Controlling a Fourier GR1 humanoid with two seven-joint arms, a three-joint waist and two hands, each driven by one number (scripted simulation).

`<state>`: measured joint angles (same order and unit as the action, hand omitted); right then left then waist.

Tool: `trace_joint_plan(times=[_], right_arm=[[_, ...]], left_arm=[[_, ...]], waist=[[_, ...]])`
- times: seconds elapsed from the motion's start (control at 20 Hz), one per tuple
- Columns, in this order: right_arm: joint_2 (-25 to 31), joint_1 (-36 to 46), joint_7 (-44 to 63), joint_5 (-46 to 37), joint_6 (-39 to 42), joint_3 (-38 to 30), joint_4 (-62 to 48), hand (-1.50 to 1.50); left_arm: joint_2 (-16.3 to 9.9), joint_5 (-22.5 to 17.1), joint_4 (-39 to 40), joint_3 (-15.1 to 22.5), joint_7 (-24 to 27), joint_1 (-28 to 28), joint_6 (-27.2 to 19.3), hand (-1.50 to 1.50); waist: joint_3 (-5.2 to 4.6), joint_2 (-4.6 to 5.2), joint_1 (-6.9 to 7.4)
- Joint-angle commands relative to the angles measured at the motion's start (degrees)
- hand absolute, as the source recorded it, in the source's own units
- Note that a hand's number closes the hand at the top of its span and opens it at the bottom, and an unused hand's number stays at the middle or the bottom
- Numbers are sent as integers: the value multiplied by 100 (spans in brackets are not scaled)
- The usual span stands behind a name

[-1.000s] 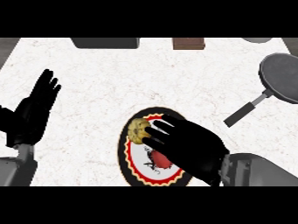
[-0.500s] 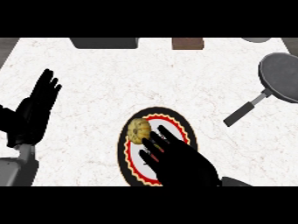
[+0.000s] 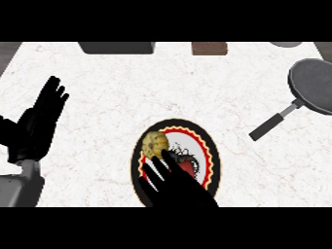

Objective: Pick the bell pepper from the plate and place it in the pan

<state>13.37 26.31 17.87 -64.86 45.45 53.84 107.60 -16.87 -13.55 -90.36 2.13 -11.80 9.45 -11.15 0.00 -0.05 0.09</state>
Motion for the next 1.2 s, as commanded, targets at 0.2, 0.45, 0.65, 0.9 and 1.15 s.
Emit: trace_joint_plan(times=[0.2, 0.45, 0.65, 0.9, 1.15], right_arm=[[-465, -39, -96, -698, -232, -119, -874, -150], [-664, -94, -484, -972, -907, -150, -1632, -150], [-665, 74, -828, -1189, -802, -343, -1984, -150], [-993, -233, -865, -1490, -937, -351, -2143, -150], [-733, -284, -1453, -1473, -1556, -814, -2478, -150]], left_arm=[[154, 240, -199, -29, -420, 193, -41, 0], [33, 133, -151, -325, -301, 81, 274, 0], [278, 281, -162, -231, -124, -23, 272, 0], [270, 264, -245, -389, -144, -242, 453, 0], [209, 334, -341, -461, -568, 42, 420, 0]], waist=[[1, 3, 5], [1, 5, 18], [1, 4, 23], [0, 1, 16], [2, 2, 15]])
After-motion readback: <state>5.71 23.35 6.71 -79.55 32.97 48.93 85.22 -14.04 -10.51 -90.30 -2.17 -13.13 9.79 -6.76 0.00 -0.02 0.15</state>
